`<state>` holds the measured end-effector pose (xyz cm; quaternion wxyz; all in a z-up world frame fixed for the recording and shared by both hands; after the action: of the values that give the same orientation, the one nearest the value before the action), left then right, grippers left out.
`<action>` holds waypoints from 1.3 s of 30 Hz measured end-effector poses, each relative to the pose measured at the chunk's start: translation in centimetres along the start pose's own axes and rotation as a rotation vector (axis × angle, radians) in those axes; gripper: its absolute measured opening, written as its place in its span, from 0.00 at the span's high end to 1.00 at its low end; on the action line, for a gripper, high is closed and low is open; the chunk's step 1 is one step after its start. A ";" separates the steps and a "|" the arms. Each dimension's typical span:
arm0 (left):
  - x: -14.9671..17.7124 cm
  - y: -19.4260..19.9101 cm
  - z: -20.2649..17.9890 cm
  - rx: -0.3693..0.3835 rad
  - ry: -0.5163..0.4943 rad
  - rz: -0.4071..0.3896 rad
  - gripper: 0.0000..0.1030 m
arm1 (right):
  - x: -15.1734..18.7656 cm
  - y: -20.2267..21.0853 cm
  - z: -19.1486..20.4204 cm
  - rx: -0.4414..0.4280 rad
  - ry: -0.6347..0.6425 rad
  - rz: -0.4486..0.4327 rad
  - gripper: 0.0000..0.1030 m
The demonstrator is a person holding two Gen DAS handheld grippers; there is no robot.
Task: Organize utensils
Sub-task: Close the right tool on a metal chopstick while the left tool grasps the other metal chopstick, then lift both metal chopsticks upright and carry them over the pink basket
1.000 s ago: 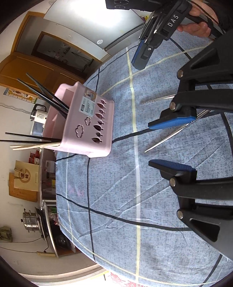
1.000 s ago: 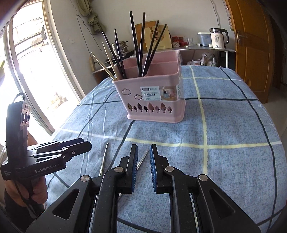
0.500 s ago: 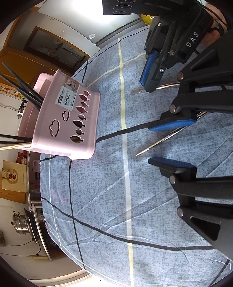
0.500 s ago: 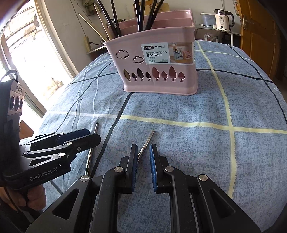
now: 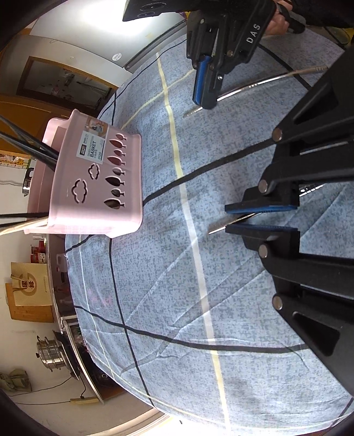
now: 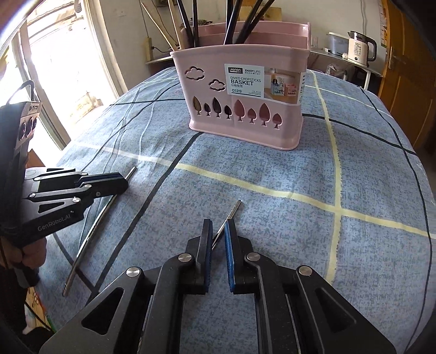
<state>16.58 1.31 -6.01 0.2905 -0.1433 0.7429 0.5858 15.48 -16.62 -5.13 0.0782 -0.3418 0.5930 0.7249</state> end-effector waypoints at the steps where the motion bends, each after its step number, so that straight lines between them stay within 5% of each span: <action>1: 0.1 0.2 0.3 0.002 0.007 0.000 0.93 | 0.1 0.1 -0.1 -0.001 0.009 0.002 0.91; 20: -0.3 -0.2 -0.7 -0.060 0.031 0.009 0.80 | -0.9 -0.5 0.4 0.099 -0.046 0.029 0.90; 27: -0.8 -0.5 -0.8 -0.075 0.011 0.007 0.94 | -1.1 -0.6 0.2 0.065 -0.050 0.026 0.94; 39: -2.4 1.9 -0.8 -0.017 0.020 -0.036 0.96 | -2.3 2.0 0.6 0.010 -0.046 -0.060 0.96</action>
<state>17.24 0.77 -2.99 0.2925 -0.1649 0.7379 0.5855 15.90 -16.02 -2.11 0.1152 -0.3424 0.5840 0.7269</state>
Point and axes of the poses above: each gripper's, at about its wrist camera, not at the fingertips, and y roughly against the way its jaws point, z to its left, x to its underside, the point moved 1 cm from there along -y, roughly the way its jaws point, and after that the axes turned 4 degrees about x, right-handed, at the moved point
